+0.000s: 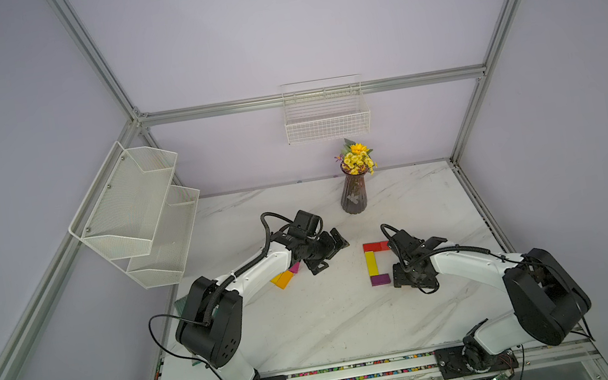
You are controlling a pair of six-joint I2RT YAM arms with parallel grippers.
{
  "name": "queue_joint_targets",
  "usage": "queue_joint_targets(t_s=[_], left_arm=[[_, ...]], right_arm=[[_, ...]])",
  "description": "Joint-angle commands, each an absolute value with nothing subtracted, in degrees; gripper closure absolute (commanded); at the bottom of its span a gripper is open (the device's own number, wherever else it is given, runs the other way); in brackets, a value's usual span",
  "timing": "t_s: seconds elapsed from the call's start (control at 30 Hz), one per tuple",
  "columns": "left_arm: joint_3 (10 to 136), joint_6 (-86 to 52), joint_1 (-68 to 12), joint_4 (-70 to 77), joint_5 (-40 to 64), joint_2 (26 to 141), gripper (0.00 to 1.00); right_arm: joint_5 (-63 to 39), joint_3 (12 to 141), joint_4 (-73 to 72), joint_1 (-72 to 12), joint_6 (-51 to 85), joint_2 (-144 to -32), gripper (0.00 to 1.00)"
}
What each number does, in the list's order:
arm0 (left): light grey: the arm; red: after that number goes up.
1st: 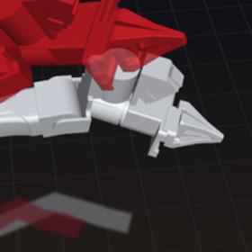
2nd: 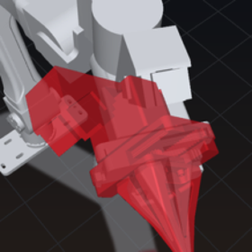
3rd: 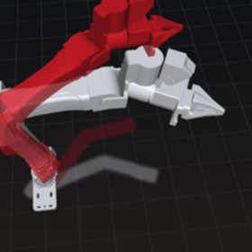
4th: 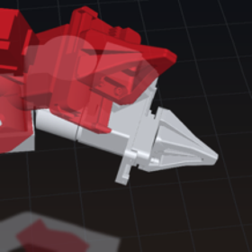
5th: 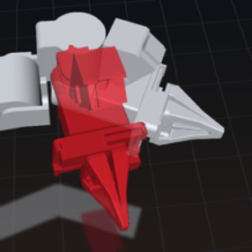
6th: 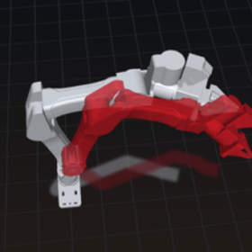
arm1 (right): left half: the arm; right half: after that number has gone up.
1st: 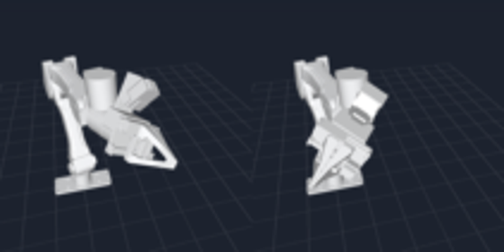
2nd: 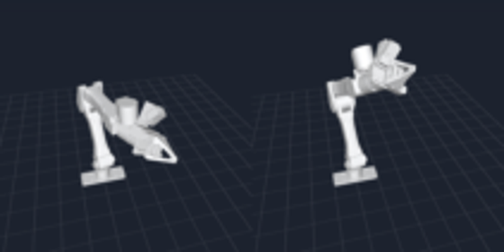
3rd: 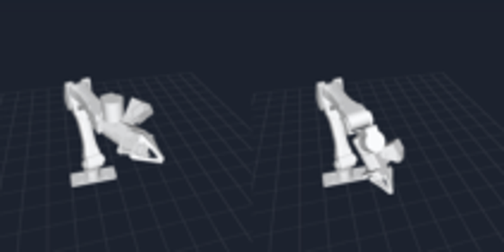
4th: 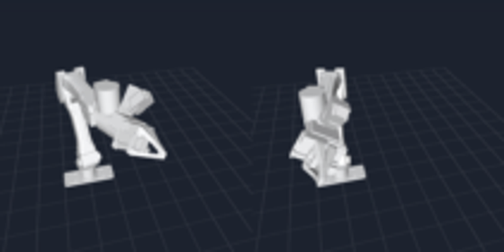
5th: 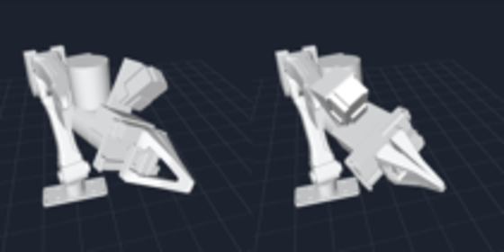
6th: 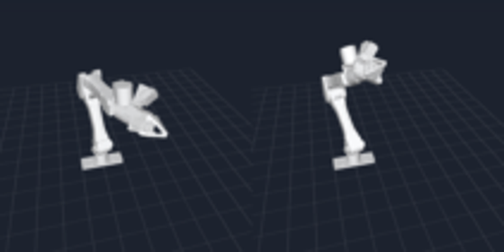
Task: Assemble the letter c with building blocks
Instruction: Assemble the building block at the center of the board.
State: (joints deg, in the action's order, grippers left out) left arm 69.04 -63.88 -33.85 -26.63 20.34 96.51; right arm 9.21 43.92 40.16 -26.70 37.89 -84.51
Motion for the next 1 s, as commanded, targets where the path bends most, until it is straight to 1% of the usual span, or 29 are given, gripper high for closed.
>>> queue_joint_targets(t_s=[0.0,0.23,0.33,0.63,0.97], left_arm=[[69.62,-63.02,-34.04,-26.20,20.73,95.00,0.00],[69.61,-63.11,-34.02,-26.19,20.73,94.90,0.00],[69.62,-63.18,-34.02,-26.12,20.67,95.01,0.00],[69.87,-63.46,-34.06,-25.85,20.74,95.43,0.00],[70.05,-63.87,-34.09,-25.54,20.69,95.78,0.00]], right_arm=[[8.59,43.84,38.54,-26.10,36.60,-85.92,0.28],[7.22,44.45,37.27,-25.41,34.66,-86.36,0.47],[6.78,44.69,36.84,-25.34,33.89,-85.58,0.52],[6.44,45.85,36.13,-25.36,32.26,-84.68,0.55],[6.00,47.46,35.51,-25.36,31.21,-86.80,0.55]])
